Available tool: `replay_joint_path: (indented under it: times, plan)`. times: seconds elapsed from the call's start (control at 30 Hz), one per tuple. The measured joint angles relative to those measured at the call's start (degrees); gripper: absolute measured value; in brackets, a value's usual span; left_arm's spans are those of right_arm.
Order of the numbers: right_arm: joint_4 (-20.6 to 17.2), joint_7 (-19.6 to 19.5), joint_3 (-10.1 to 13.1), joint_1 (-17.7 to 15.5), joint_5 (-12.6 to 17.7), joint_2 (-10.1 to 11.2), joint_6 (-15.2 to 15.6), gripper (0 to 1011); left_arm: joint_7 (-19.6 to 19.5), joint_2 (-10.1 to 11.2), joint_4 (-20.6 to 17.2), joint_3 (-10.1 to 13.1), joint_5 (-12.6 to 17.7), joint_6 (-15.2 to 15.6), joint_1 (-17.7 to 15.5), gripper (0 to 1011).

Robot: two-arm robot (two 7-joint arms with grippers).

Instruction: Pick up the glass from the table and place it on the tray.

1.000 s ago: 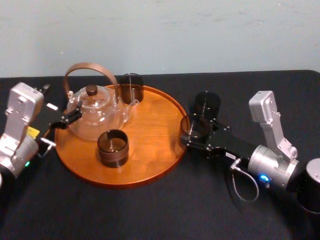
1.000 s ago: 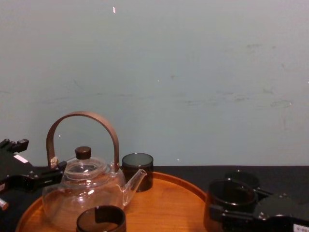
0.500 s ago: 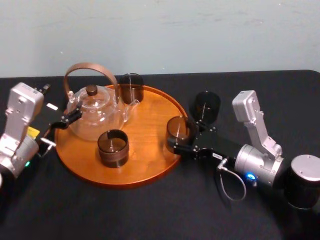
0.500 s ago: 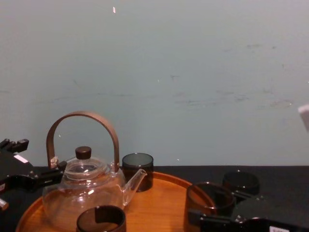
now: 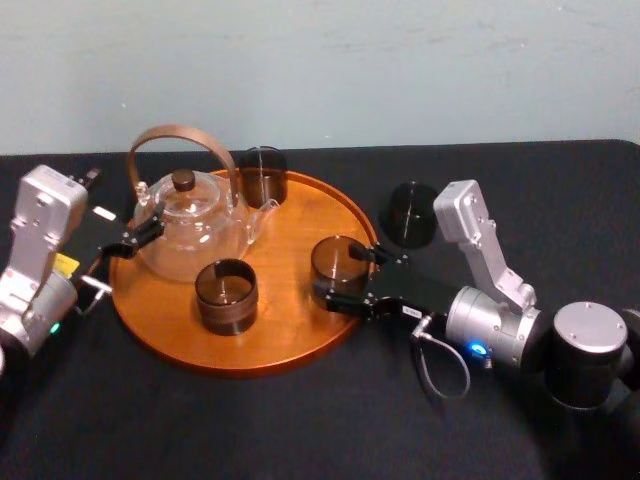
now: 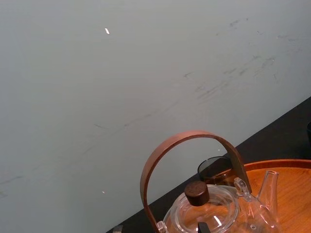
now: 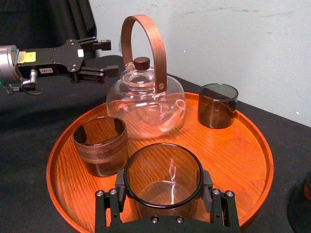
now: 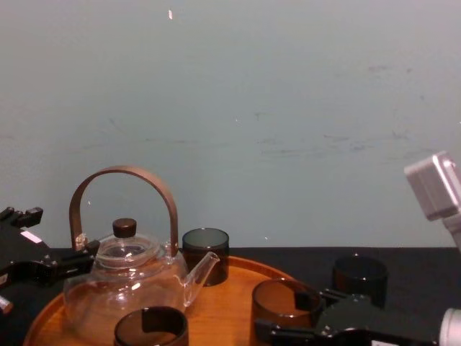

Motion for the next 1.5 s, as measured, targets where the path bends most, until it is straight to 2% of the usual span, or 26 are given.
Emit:
replay_joint_path:
  times: [0.47,0.97,1.5]
  plan:
    - [3.35,0.72,-1.29,2.18,-0.40,-1.95,-0.03,908,0.00,0.00,0.00,0.00,0.00,0.00,0.00,1001]
    - [7.13,2.56,-2.70,4.10,-0.90,-3.69,-2.41,908,0.00,0.00,0.00,0.00,0.00,0.00,0.00,1001]
    - [11.38,4.53,-3.24,5.59,-0.55,-5.36,-4.42,908,0.00,0.00,0.00,0.00,0.00,0.00,0.00,1001]
